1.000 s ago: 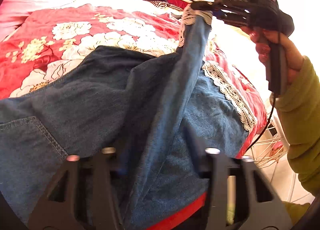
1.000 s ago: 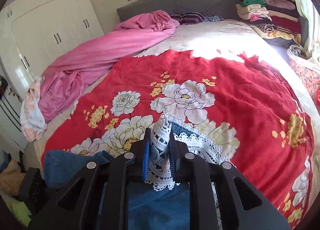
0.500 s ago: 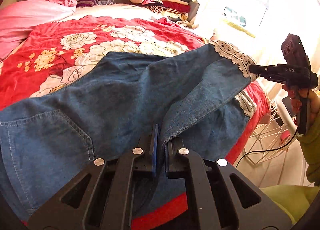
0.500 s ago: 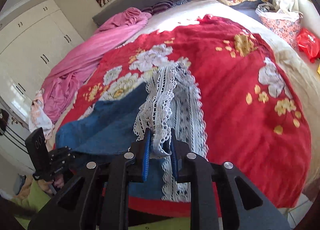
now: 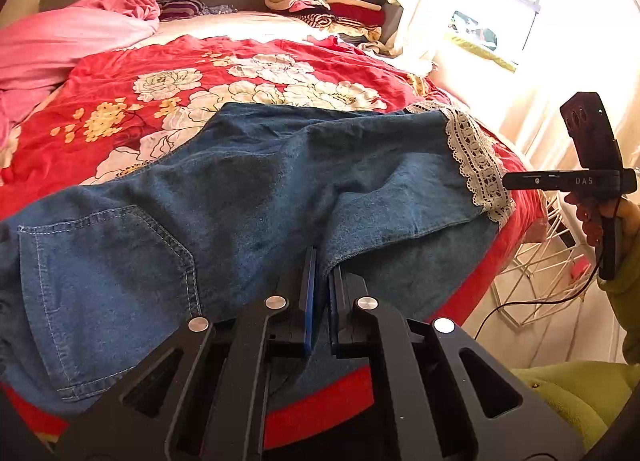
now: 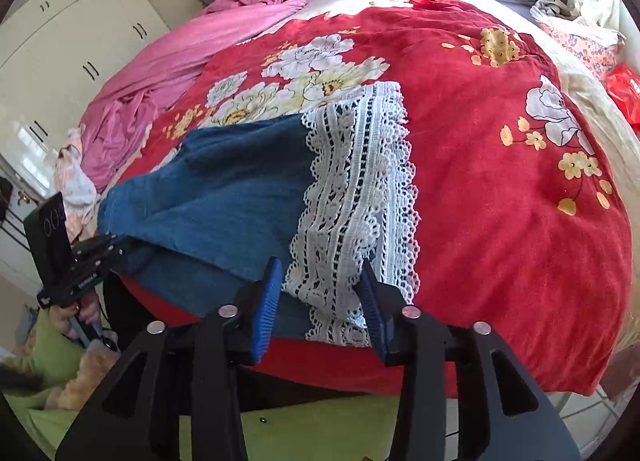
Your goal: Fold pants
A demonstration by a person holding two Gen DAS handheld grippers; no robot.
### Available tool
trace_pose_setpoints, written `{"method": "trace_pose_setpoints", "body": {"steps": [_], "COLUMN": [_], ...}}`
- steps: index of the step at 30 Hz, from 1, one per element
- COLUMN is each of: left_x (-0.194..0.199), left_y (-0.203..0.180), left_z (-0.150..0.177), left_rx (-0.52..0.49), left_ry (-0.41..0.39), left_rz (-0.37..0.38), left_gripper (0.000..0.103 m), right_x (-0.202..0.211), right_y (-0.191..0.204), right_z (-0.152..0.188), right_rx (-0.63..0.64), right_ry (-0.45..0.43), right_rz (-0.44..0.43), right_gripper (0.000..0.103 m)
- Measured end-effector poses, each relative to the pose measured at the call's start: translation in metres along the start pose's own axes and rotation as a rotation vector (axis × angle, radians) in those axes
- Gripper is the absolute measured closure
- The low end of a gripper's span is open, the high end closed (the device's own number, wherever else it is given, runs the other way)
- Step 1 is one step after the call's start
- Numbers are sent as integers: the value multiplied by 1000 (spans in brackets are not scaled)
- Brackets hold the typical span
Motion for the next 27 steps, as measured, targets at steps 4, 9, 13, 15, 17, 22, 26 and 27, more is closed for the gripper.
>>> {"method": "trace_pose_setpoints", "body": {"steps": [4, 9, 13, 15, 17, 22, 26, 27], "left_x": [-2, -4, 1, 1, -3, -16, -21, -20], "left_y": [-2, -10, -23, -31, -36, -37, -34, -34], "left_z": [-1, 2, 7, 13, 22, 36, 40, 40], "left_rx": [-4, -39, -96, -130, -153, -158, -137, -135], "left_ry": [7, 26, 49, 72, 106, 175, 194, 192], "left_rz": [-1, -4, -4, 3, 1, -7, 1, 4], "left_gripper": [102, 103, 103, 103, 103, 103, 102, 102], "right_x": [-14, -12, 9, 16, 10, -7, 0, 6], "right_y": [-7, -17, -13, -16, -23, -34, -38, -38], "right_z": [9, 8, 5, 6, 11, 22, 19, 17], "right_rx": [3, 13, 80, 107, 97, 69, 50, 52], "right_ry": [31, 36, 14, 14, 53, 88, 86, 71], "right_rz": [43, 42, 66, 90, 96, 108, 112, 130], "right_gripper": [69, 94, 95, 95, 95, 93, 69, 64]}}
Point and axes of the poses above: each gripper's, at about its wrist camera, not at the fingertips, and x roughly against the way its jaws point, y to its left, z to its underside, the point moved 5 cm from there along -x, roughly the way its jaws point, and after that the axes turned 8 degrees about -x, right-handed, at the moved point
